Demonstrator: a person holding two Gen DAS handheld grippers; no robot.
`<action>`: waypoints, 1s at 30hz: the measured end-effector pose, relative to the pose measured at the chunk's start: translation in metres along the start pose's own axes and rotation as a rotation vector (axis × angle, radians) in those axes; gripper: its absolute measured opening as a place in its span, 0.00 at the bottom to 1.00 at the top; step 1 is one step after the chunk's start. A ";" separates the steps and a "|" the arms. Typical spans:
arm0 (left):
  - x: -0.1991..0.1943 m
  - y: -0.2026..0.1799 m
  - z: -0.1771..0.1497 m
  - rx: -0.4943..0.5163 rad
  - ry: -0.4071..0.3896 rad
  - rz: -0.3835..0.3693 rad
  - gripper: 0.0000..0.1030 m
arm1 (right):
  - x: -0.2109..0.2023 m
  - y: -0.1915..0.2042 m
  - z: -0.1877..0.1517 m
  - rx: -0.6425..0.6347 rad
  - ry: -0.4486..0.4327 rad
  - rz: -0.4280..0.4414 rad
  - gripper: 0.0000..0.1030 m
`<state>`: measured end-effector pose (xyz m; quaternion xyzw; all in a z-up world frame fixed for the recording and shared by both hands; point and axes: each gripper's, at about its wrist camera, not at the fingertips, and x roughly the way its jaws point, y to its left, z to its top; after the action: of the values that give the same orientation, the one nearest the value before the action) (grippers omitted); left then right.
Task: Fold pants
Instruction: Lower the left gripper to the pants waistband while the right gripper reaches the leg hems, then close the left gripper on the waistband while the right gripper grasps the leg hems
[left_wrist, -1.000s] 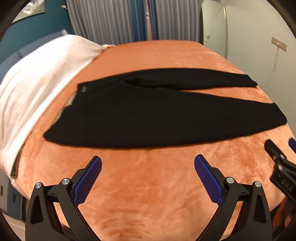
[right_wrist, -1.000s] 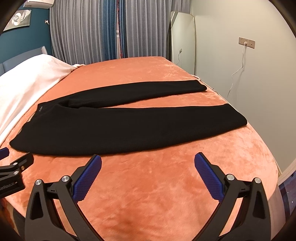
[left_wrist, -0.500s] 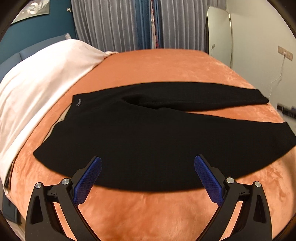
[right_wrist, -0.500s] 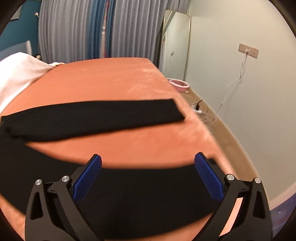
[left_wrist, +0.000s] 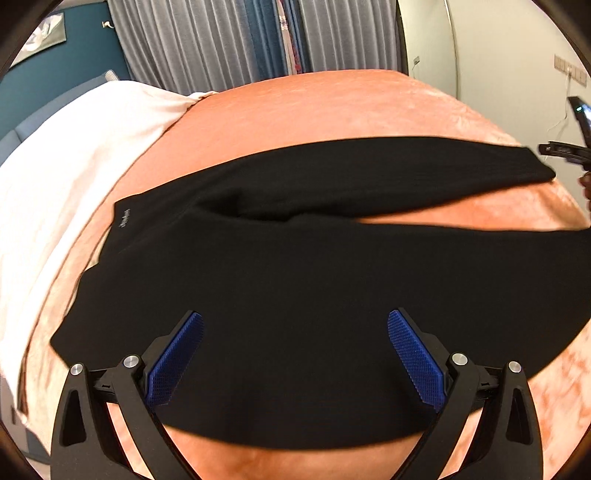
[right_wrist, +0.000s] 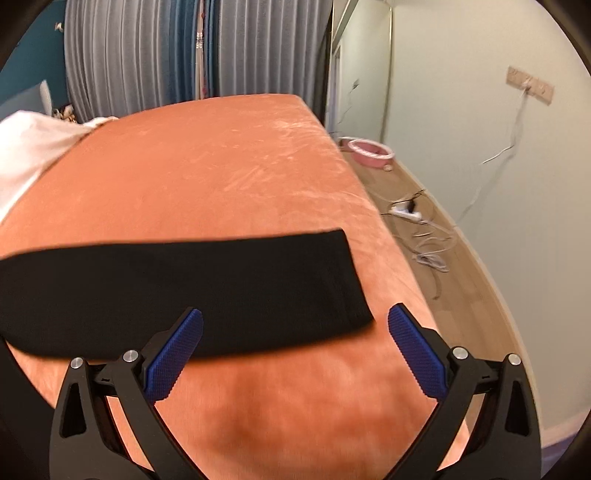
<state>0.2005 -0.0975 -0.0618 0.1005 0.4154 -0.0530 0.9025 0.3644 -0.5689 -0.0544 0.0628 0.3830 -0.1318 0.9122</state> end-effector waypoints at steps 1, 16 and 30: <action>0.002 -0.001 0.003 0.000 -0.003 -0.008 0.95 | 0.008 -0.005 0.007 0.024 0.005 0.015 0.96; 0.067 0.129 0.101 -0.168 -0.041 0.150 0.95 | 0.109 -0.016 0.035 -0.004 0.136 0.041 0.51; 0.229 0.357 0.155 -0.451 0.236 0.327 0.66 | 0.099 0.005 0.037 -0.018 0.132 0.024 0.13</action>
<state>0.5276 0.2127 -0.0881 -0.0315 0.4968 0.1986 0.8442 0.4575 -0.5907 -0.0988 0.0677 0.4425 -0.1131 0.8870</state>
